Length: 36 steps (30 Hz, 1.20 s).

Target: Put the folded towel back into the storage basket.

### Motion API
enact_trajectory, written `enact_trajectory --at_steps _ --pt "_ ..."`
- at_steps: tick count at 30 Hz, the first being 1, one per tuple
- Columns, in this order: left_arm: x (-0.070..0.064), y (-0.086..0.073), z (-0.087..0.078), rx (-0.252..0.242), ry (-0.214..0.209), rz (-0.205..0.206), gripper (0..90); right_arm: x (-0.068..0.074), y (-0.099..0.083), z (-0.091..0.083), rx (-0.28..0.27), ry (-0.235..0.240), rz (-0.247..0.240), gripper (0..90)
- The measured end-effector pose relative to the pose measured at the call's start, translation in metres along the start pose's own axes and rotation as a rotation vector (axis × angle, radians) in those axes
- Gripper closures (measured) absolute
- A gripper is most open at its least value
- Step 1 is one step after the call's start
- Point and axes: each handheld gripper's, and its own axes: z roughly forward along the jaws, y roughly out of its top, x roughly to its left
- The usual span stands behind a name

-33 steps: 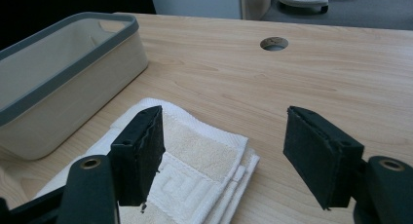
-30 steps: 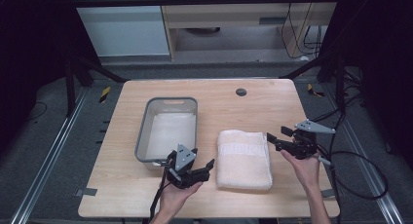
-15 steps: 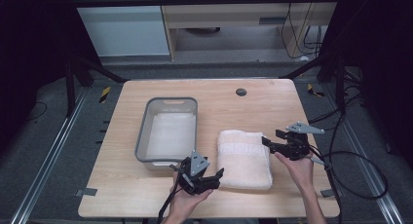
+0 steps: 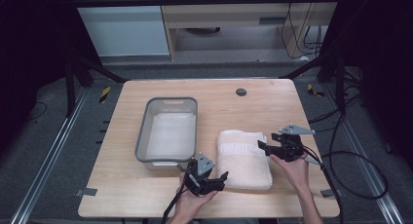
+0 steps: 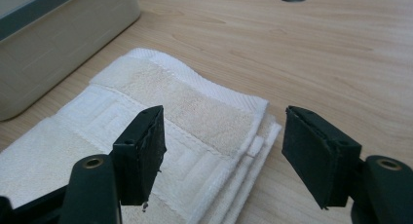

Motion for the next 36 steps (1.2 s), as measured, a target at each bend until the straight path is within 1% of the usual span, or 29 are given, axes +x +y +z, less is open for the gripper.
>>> enact_trajectory --at_steps 2,3,7,10,11,14,15,19,22,26,29,30,31,34,36 --pt "0.000 0.000 0.002 0.006 0.000 -0.005 29.4 -0.003 -0.002 0.002 0.008 -0.003 0.014 32.3" --pt "0.000 -0.001 0.003 0.015 -0.003 -0.019 29.4 -0.003 -0.002 0.002 0.008 -0.003 0.014 32.3" --pt "0.001 -0.003 0.010 0.037 0.001 -0.019 28.9 -0.006 -0.006 0.006 0.022 -0.006 0.024 32.4" --pt "0.001 -0.005 0.014 0.051 0.006 -0.012 28.7 -0.006 -0.007 0.010 0.035 -0.010 0.024 32.4" --pt "0.001 -0.006 0.016 0.049 0.001 -0.017 27.9 -0.006 -0.008 0.014 0.042 -0.008 0.028 32.5" --pt "0.002 -0.006 0.018 0.046 0.003 -0.022 26.5 -0.006 -0.009 0.018 0.052 -0.012 0.029 32.5" --pt "0.002 -0.006 0.018 0.045 0.003 -0.030 26.5 -0.006 -0.009 0.018 0.052 -0.012 0.029 32.5" --pt "0.003 -0.007 0.021 0.055 -0.006 -0.045 24.9 -0.006 -0.011 0.023 0.070 -0.015 0.029 32.5" --pt "0.002 -0.008 0.023 0.062 -0.001 -0.041 24.6 -0.006 -0.013 0.026 0.085 -0.016 0.035 32.5" --pt "0.001 -0.009 0.026 0.075 0.004 -0.029 24.6 -0.005 -0.014 0.029 0.086 -0.009 0.035 32.5" --pt "0.001 -0.010 0.027 0.085 -0.001 -0.031 24.7 -0.005 -0.015 0.031 0.096 -0.009 0.039 32.4" --pt "0.000 -0.011 0.029 0.085 -0.003 -0.040 24.7 -0.005 -0.016 0.031 0.098 -0.008 0.044 32.1" --pt "0.000 -0.011 0.029 0.085 -0.003 -0.040 24.8 -0.005 -0.016 0.031 0.098 -0.008 0.044 32.1" --pt "0.000 -0.012 0.031 0.095 -0.011 -0.038 25.0 -0.007 -0.018 0.033 0.105 -0.001 0.066 31.6" --pt "-0.001 -0.013 0.032 0.091 -0.011 -0.038 25.2 -0.007 -0.019 0.033 0.105 0.002 0.074 31.8"
